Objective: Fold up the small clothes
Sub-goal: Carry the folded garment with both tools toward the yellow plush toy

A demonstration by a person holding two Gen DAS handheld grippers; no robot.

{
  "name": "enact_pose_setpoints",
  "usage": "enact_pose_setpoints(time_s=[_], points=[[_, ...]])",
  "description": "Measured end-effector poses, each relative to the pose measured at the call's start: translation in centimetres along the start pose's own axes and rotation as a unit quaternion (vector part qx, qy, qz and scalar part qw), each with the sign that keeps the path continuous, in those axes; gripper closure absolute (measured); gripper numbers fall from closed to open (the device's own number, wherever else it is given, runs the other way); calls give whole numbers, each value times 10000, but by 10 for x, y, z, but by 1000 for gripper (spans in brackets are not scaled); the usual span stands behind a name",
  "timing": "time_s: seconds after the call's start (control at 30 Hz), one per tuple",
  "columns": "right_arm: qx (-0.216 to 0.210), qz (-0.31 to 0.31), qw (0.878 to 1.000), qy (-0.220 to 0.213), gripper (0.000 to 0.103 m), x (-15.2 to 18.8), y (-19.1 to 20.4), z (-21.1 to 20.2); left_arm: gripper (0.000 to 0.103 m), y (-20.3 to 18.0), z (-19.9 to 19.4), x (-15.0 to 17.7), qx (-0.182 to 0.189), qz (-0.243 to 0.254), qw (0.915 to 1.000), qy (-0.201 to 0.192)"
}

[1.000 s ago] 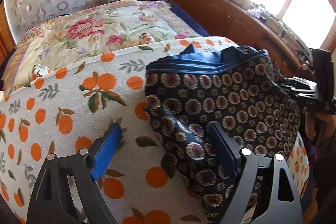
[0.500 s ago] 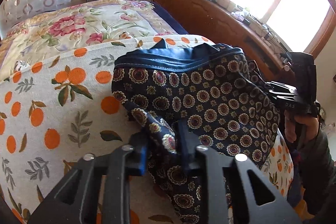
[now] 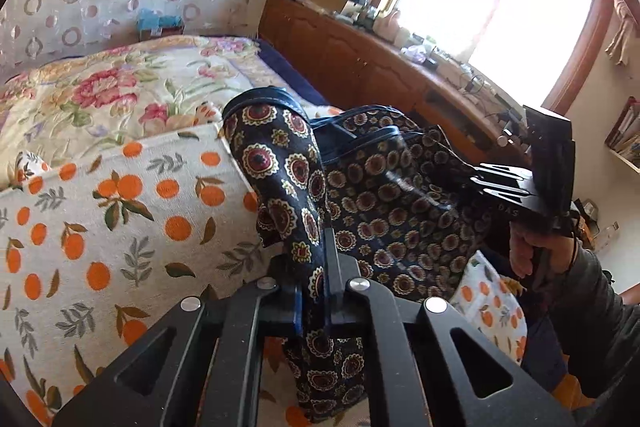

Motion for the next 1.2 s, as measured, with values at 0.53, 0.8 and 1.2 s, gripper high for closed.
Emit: enact_pose_setpoints(time_s=[0.53,0.8,1.2], points=[[-685,-1447,9821,-988,97,-77,161,-26,96,70,-200,37,-963,-397,9838,-1462],[-1361,-2139,9602,-1172,97,-149,283,26,96,151,-287,81,-1708,-1063,9595,-1972],[-1703,-3032,9360,-541,97,-241,405,184,96,248,-288,145,-2245,-2090,9335,-1856]])
Point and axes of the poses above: each gripper's, at about its wrist camera, not at the fingertips, and z roughly the way its jaws point, y to its left, x to its underside, the point moved 1 cm from there along z, roughly the way its jaws point, and after that the axes turned 2 degrees about y, right-handed, at the moved point
